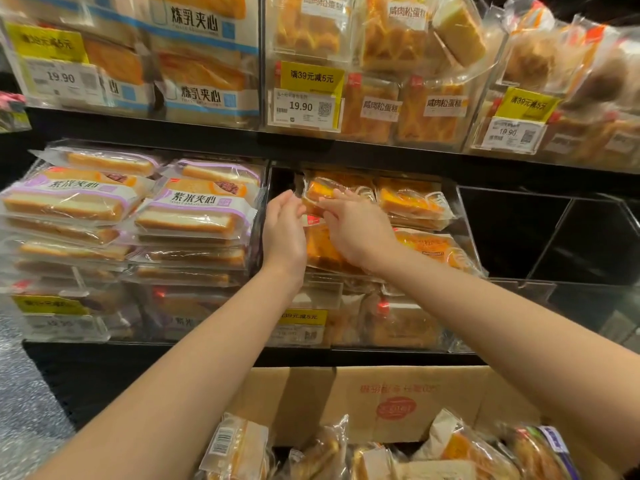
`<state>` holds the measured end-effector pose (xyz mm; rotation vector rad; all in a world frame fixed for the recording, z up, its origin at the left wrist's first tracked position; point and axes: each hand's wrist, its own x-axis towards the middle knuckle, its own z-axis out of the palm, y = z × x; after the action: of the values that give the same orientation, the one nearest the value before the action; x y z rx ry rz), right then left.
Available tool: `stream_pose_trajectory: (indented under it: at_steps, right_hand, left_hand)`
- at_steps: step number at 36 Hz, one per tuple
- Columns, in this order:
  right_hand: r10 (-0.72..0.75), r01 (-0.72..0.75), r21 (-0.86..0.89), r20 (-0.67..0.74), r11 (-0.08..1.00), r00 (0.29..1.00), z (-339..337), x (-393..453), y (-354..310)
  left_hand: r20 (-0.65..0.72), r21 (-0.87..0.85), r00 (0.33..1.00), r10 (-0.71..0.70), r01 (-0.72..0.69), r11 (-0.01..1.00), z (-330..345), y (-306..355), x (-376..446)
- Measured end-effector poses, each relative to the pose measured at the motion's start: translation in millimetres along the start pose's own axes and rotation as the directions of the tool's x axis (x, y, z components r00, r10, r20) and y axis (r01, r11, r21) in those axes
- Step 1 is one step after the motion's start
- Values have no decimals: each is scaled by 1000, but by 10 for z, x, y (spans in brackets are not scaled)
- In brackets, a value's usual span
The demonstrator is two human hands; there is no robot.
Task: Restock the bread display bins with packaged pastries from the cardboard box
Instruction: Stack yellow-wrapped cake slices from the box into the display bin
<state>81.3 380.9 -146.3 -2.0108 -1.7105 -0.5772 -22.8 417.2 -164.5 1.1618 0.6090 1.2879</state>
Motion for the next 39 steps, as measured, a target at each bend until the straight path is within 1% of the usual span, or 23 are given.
stream_pose_trajectory:
  at_steps: [1, 2, 6, 8, 11, 13, 14, 16, 17, 18, 19, 22, 23, 24, 26, 27, 29, 30, 32, 33, 35, 36, 39]
  right_hand:
    - [46, -50, 39, 100, 998, 994, 2, 9, -11]
    - [52, -63, 68, 152, 996, 987, -3, 28, -5]
    - [13, -63, 202, 239, 977, 971, -108, 66, 86]
    - [-9, -43, 260, 195, 965, 981, -213, -9, 117]
    - [4, -19, 308, 52, 951, 999, -428, -229, 170]
    - [-2, -9, 354, 30, 935, 1000, -571, -411, 223]
    - [-11, -12, 402, 54, 916, 998, -630, -509, 256]
    - [-29, -31, 472, 119, 881, 993, -704, -721, 340]
    - [-40, -32, 472, 142, 881, 989, -721, -833, 383]
    - [-50, -33, 463, 166, 886, 985, -721, -945, 432]
    - [-54, -43, 459, 195, 887, 979, -711, -1052, 486]
    - [-33, -131, 439, 347, 889, 937, -664, -1339, 647]
    - [-26, -159, 407, 414, 900, 910, -647, -1419, 701]
    - [-24, -179, 368, 485, 912, 874, -628, -1497, 755]
    - [-21, -188, 285, 599, 940, 801, -594, -1647, 867]
    - [-8, -194, 246, 638, 950, 770, -577, -1724, 925]
    - [30, -238, 193, 714, 952, 700, -545, -1895, 1044]
    - [42, -259, 176, 749, 950, 661, -525, -1991, 1102]
    - [65, -309, 149, 807, 939, 586, -459, -2194, 1221]
    - [77, -342, 141, 830, 929, 552, -419, -2296, 1280]
    - [96, -406, 127, 869, 905, 486, -329, -2495, 1361]
    - [104, -407, 106, 881, 907, 461, -274, -2589, 1386]
    - [145, -317, -9, 902, 948, 406, -117, -2827, 1395]
  left_hand:
    - [1, -3, 1000, 9, -9, 1000, -2, 8, -1]
    - [9, -4, 1000, 20, -20, 1000, 3, 23, -13]
    - [82, 29, 992, 95, -97, 995, 22, 87, -101]
    - [114, 66, 980, 166, -174, 982, 4, 82, -152]
    - [178, 120, 933, 313, -337, 934, -38, 25, -247]
    - [241, 182, 867, 436, -482, 857, -58, -25, -319]
    - [279, 224, 813, 510, -572, 789, -67, -52, -346]
    - [421, 323, 658, 625, -752, 574, -75, -94, -413]
    - [521, 344, 568, 637, -823, 453, -78, -127, -447]
    - [615, 333, 498, 612, -867, 371, -81, -166, -481]
    - [687, 320, 470, 554, -880, 351, -77, -200, -524]
    - [797, 362, 515, 316, -825, 433, -61, -346, -662]
    - [835, 361, 497, 235, -818, 447, -57, -398, -710]
    - [875, 344, 455, 167, -825, 449, -49, -452, -757]
    - [929, 328, 370, 19, -845, 422, -6, -553, -852]
    - [930, 362, 354, -96, -840, 404, 30, -593, -896]
    - [859, 475, 325, -395, -795, 378, 127, -676, -980]
    - [790, 521, 278, -547, -775, 358, 179, -731, -1024]
    - [660, 533, 164, -733, -790, 304, 277, -839, -1133]
    - [605, 526, 121, -787, -803, 280, 318, -905, -1190]
    - [469, 533, 69, -881, -817, 220, 363, -1060, -1317]
    - [392, 538, 53, -918, -823, 182, 371, -1144, -1382]
    - [208, 544, 26, -978, -834, 94, 377, -1350, -1560]
